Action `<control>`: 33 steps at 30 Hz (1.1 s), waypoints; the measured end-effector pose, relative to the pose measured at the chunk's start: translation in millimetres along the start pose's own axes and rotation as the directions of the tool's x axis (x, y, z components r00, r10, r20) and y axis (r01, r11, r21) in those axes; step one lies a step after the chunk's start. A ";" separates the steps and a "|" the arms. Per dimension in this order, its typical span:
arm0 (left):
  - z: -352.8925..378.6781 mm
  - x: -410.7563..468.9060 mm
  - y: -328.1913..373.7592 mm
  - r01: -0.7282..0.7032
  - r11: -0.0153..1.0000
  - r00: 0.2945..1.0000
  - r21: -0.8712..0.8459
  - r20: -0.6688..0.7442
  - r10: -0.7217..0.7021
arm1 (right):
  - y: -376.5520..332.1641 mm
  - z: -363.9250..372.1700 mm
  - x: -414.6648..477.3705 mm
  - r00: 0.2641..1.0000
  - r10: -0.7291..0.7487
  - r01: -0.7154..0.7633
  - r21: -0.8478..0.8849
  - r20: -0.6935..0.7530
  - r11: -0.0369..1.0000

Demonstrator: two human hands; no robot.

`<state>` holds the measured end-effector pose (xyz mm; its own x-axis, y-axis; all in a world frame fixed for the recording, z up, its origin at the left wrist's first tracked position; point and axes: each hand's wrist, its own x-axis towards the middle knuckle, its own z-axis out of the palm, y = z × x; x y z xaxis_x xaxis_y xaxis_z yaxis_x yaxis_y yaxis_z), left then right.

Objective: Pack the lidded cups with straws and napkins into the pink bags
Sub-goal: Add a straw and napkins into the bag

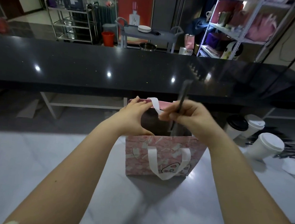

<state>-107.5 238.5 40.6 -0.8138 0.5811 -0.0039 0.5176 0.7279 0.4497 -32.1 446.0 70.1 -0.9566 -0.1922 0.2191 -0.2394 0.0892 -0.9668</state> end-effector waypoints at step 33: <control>50.0 3.4 163.9 -0.139 0.940 0.938 0.310 -0.264 0.226 | -18.3 -82.3 -110.3 0.924 -0.004 -0.325 -0.791 -0.382 0.519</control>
<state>-12.2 378.0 69.6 -0.7159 0.6134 0.3336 0.6821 0.7165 0.1461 64.1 546.0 74.5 -0.9466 0.1955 0.2564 0.0550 0.8815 -0.4689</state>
